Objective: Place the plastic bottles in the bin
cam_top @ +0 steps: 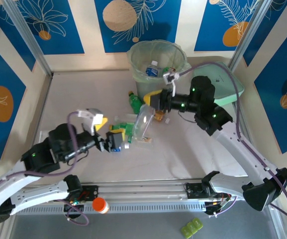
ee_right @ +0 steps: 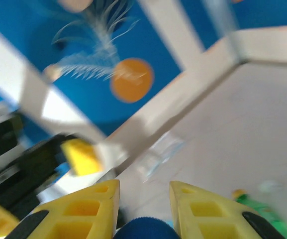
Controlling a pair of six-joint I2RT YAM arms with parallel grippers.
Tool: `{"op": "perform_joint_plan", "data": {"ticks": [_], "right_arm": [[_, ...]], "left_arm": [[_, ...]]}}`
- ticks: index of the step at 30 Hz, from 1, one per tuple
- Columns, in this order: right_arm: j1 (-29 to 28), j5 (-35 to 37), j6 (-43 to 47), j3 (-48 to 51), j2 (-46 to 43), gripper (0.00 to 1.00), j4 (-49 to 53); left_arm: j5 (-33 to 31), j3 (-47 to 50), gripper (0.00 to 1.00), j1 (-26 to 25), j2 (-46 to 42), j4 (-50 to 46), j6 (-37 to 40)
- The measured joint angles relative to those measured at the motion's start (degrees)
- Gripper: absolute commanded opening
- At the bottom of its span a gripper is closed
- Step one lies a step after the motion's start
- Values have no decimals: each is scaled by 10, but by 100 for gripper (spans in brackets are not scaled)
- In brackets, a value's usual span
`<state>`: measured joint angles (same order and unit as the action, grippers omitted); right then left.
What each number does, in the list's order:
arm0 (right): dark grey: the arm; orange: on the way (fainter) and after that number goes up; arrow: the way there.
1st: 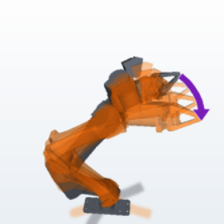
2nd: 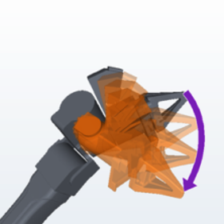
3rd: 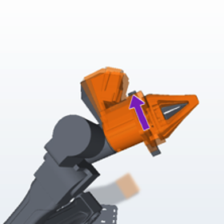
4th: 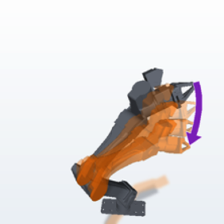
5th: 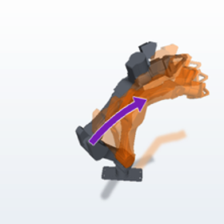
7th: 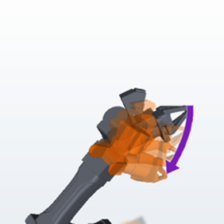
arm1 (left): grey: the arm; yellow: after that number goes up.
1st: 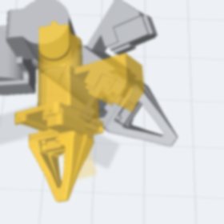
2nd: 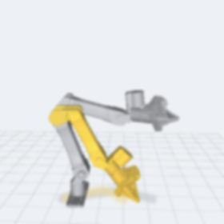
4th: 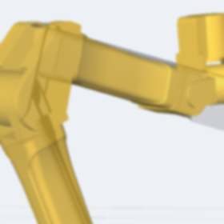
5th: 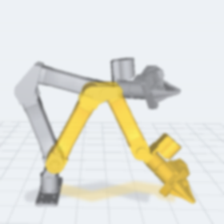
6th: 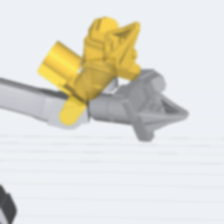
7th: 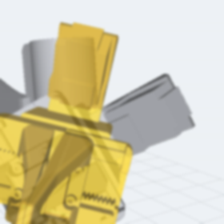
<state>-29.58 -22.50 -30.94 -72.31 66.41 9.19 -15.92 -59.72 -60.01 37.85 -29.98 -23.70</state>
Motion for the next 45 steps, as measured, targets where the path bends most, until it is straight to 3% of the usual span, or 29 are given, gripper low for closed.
{"op": "perform_joint_plan", "data": {"ticks": [4,9,15,22,38,40,43,45], "right_arm": [[86,64,-42,-90,59,0,14],[161,91,-74,-201,160,0,7],[199,110,-62,-427,325,0,58],[209,101,-22,-725,532,0,196],[173,1,-31,-805,705,0,244],[166,-2,-30,-806,724,6,242],[163,-7,-32,-807,736,30,235],[162,-5,-30,-816,740,40,233]], "left_arm": [[-66,0,99,0,-52,-13,0],[-82,0,99,0,-41,-26,3],[-77,0,100,0,-15,-34,17],[-91,0,100,0,-5,-40,23],[-101,0,99,0,34,-39,47],[-101,0,99,0,35,-37,47],[-103,0,99,0,37,-35,47],[-104,0,99,0,43,-35,47]]}}
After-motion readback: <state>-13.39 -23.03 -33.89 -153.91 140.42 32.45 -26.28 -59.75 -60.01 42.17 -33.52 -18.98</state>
